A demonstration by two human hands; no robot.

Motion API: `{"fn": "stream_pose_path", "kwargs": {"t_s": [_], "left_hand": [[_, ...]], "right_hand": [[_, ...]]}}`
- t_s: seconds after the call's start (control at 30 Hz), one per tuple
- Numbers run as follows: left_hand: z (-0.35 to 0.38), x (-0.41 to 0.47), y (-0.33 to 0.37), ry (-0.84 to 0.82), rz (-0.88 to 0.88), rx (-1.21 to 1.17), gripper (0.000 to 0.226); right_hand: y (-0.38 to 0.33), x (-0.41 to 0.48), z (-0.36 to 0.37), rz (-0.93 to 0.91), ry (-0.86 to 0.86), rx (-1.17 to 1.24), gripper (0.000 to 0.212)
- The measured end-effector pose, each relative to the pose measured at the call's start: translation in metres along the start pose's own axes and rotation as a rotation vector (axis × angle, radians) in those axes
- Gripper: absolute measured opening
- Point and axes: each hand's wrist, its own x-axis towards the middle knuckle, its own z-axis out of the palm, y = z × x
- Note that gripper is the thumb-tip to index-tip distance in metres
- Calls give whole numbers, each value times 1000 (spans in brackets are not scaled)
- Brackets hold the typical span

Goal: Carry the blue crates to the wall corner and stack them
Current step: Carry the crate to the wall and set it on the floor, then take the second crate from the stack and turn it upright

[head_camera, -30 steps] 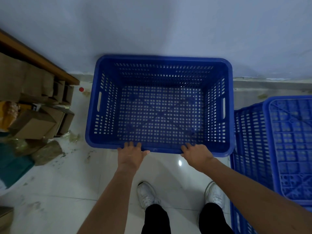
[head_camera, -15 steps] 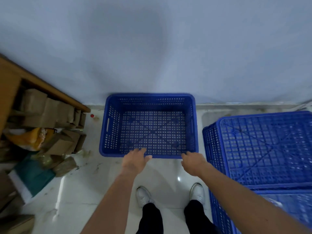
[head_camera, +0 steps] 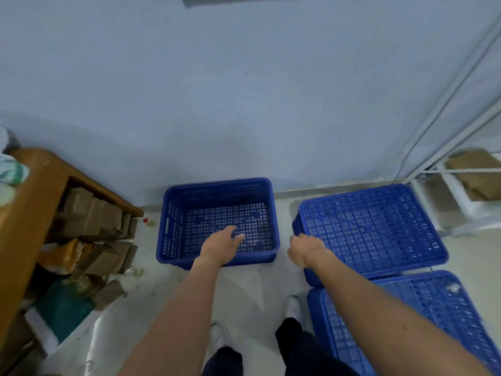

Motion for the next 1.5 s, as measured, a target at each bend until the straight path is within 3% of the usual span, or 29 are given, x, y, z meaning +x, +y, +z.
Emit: {"fn": "stream_pose_path", "kwargs": {"t_s": [0.23,0.57,1.0,1.5], "left_hand": [[-3,-40,32,-11,210,51,59],[-32,-106,31,27,547,265,58],[96,-232,129,-132,927,419,55],[254,-321,220,-255,976,586,40]], "right_hand": [[24,-92,29,241,62,114,41],[-2,-238,106,512,208,293,40],[5,-410,237,844,267,502,41],[97,-501,353,932,332,717,39]]}}
